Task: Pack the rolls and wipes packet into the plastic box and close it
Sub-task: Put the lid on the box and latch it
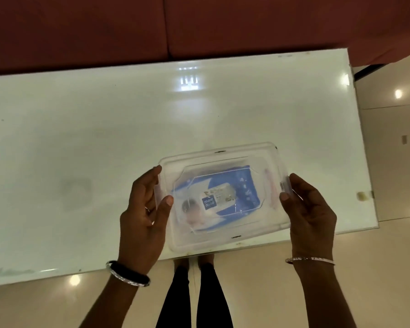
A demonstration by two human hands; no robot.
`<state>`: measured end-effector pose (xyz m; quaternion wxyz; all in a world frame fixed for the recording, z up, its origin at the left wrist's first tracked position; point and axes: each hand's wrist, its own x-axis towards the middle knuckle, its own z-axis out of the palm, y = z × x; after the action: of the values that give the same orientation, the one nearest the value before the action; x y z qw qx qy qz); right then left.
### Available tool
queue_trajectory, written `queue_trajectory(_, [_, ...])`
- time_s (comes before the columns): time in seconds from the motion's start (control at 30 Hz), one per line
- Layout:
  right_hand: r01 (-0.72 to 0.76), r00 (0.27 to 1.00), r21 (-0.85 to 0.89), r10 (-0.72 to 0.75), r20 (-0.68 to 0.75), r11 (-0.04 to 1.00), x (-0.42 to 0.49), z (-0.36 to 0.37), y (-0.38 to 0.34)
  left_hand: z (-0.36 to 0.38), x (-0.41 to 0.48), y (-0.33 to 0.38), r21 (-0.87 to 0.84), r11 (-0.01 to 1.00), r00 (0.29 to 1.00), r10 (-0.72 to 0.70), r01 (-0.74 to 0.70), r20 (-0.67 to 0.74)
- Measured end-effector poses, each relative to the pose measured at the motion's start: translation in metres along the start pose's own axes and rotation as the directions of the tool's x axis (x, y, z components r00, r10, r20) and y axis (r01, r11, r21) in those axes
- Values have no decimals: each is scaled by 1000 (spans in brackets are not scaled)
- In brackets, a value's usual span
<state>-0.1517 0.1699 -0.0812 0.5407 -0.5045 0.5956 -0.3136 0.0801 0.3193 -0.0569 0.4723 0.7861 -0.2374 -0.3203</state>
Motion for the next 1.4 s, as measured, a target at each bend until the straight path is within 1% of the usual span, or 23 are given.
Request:
queue_trajectory(0.07, [15,1000,-122,-13,15,992,-6,8,3,2,-8,-7,96,995,997,31,-24,-69])
queue_trajectory(0.13, [22,1000,-194,-20,12,981,-8,13,4,5,-11,-13,117,993,996,21,-11,-83])
queue_trajectory(0.23, [39,999,-265,-37,9,963,-12,17,5,5,-10,-21,107,994,997,-18,25,-71])
queue_trajectory(0.4, [61,996,-345,-78,-33,936,-18,20,10,3,-8,-31,64,996,998,-62,61,0])
queue_trajectory(0.6, [0,995,-408,-40,-90,913,-19,21,18,6,-10,-39,-15,993,993,-120,120,5])
queue_trajectory(0.73, [-43,995,-486,-5,-96,873,-17,21,19,9,-11,-46,-74,979,976,-197,191,-90])
queue_trajectory(0.87, [-84,995,-535,38,-97,841,-13,23,15,14,-11,-47,81,974,961,-193,213,-200])
queue_trajectory(0.97, [-101,993,-558,52,-103,824,-10,25,12,16,-8,-46,123,963,951,-209,241,-229])
queue_trajectory(1.03, [-118,992,-542,74,-103,832,-8,24,10,16,-6,-47,117,960,945,-221,254,-239])
queue_trajectory(1.13, [-154,988,-458,128,-87,876,-3,22,8,14,1,-48,117,960,941,-220,256,-257])
queue_trajectory(1.27, [-196,978,-291,207,5,936,10,26,4,5,22,-49,93,967,938,-202,236,-282])
queue_trajectory(1.4, [-198,977,-201,210,36,959,20,42,1,-7,46,-53,61,971,946,-209,230,-247])
